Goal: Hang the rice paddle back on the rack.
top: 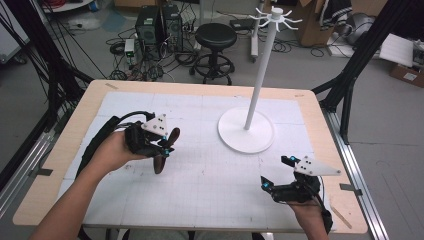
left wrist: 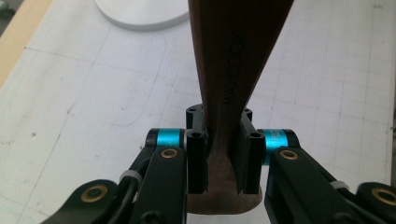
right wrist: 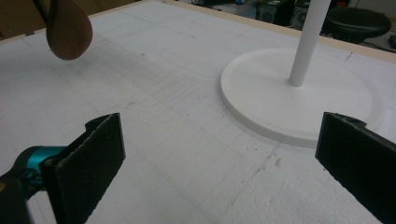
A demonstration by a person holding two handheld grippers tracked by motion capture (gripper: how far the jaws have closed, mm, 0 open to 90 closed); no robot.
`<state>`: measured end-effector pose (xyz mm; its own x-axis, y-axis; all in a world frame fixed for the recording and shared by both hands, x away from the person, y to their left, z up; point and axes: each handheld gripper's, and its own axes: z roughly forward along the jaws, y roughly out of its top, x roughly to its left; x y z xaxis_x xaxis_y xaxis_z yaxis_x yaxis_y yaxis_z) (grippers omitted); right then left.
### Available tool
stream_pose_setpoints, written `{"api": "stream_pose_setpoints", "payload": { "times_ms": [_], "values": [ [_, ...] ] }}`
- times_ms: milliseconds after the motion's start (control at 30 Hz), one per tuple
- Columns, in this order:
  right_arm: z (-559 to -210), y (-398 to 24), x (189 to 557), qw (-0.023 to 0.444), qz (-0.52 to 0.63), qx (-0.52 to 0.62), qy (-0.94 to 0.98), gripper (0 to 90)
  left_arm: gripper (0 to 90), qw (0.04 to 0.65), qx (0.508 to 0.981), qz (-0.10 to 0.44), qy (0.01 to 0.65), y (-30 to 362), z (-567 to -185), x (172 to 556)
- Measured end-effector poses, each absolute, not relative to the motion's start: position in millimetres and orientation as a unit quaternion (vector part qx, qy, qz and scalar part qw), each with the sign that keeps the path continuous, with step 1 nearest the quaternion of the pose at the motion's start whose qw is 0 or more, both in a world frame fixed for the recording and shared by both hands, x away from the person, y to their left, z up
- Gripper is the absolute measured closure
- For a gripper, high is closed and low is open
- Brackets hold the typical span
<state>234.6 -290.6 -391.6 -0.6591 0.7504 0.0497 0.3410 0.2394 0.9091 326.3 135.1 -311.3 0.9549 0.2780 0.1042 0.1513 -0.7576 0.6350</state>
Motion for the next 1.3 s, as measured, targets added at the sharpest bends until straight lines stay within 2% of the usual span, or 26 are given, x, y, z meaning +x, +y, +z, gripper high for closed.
{"api": "stream_pose_setpoints", "payload": {
  "times_ms": [300, 733, 1300],
  "values": [
    [-392, -291, 235, 0.205, 0.501, 0.358, 0.761, 0.5, 77.4, 0.365, 0.919, 0.092, 0.115, 138, -304, 328],
    [-392, -291, 235, 0.205, 0.502, 0.357, 0.76, 0.5, 77.5, 0.433, 0.897, 0.021, 0.087, 139, -294, 329],
    [-391, -291, 235, 0.204, 0.503, 0.359, 0.759, 0.5, 77.5, 0.498, 0.862, 0.028, 0.09, 130, -272, 333]
  ]
}}
